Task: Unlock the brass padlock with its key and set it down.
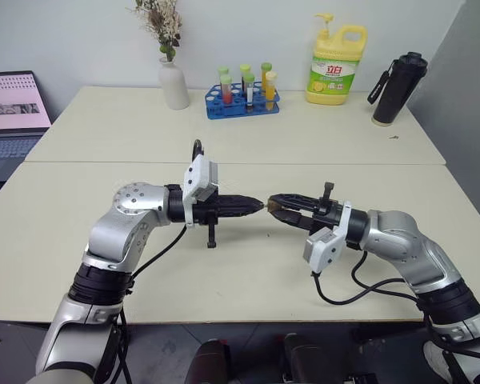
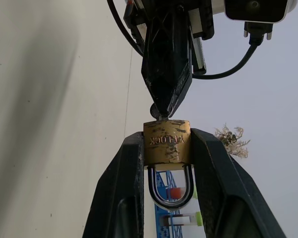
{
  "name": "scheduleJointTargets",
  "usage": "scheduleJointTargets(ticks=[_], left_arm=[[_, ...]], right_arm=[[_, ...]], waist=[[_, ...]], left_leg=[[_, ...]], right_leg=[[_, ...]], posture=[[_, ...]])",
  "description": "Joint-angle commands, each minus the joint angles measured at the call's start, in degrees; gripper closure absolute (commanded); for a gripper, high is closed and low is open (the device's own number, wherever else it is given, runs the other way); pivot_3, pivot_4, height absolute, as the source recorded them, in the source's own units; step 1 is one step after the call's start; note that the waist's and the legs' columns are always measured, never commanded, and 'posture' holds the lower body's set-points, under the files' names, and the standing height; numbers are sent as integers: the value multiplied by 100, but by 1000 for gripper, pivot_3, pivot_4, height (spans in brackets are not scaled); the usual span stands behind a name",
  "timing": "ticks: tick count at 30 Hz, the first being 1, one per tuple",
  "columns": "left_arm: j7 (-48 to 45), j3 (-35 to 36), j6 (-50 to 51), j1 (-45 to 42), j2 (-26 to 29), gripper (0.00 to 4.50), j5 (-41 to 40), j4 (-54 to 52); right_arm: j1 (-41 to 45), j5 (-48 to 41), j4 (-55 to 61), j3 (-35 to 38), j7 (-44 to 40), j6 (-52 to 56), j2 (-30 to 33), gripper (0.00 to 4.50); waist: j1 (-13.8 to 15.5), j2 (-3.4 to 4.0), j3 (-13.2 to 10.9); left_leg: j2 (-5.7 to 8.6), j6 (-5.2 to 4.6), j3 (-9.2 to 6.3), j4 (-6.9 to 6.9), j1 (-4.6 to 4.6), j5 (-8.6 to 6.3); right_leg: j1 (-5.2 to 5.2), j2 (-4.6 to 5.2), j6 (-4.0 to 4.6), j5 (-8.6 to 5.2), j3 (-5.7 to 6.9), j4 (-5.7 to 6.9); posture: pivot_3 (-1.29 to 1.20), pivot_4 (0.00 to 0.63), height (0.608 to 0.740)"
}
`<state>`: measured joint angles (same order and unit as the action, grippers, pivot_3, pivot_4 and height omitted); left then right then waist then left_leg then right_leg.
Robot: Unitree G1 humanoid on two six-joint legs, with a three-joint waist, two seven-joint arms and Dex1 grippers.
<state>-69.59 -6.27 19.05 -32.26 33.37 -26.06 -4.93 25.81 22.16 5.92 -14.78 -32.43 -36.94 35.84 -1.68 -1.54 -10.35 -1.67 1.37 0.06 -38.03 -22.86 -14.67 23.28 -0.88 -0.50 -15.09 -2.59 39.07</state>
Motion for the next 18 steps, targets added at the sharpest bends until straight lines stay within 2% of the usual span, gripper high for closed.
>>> scheduleJointTargets(ticks=[1, 7, 11, 16, 18], left_arm=[[-88, -162, -686, -52, -109, 4500, 289, -204], [-105, -221, -1674, -110, -187, 4500, 753, 17], [94, -222, -2764, -173, -344, 4500, 1219, 338], [53, -264, -3117, -260, -371, 4500, 1352, 600], [161, -233, -2627, -296, -413, 4500, 1183, 558]], right_arm=[[98, -224, 51, 286, 233, -65, -34, 3559], [125, -225, 21, 315, 267, -120, -52, 3559], [135, -213, 16, 322, 293, -123, -56, 3559], [130, -217, 16, 339, 284, -95, -77, 3559], [142, -217, 10, 338, 282, -89, -87, 3559]], waist=[[1, 0, 0], [-2, 0, 0], [3, 0, 0], [2, 0, 0], [1, 0, 0]], left_leg=[[0, 0, 1, 0, 0, 0], [0, 0, 5, 0, 0, 0], [1, 0, 7, 0, 0, 0], [1, -1, 8, 0, -1, 0], [1, -1, 8, 0, -1, 0]], right_leg=[[0, 0, 0, 0, 0, 0], [0, 0, 1, 0, 0, 0], [0, -1, 1, 1, 1, 0], [0, -1, 1, 1, 1, -1], [0, -2, 1, 1, 2, 0]], posture=[[0, 150, 740], [0, 150, 740], [0, 150, 740], [0, 150, 740], [0, 150, 740]])
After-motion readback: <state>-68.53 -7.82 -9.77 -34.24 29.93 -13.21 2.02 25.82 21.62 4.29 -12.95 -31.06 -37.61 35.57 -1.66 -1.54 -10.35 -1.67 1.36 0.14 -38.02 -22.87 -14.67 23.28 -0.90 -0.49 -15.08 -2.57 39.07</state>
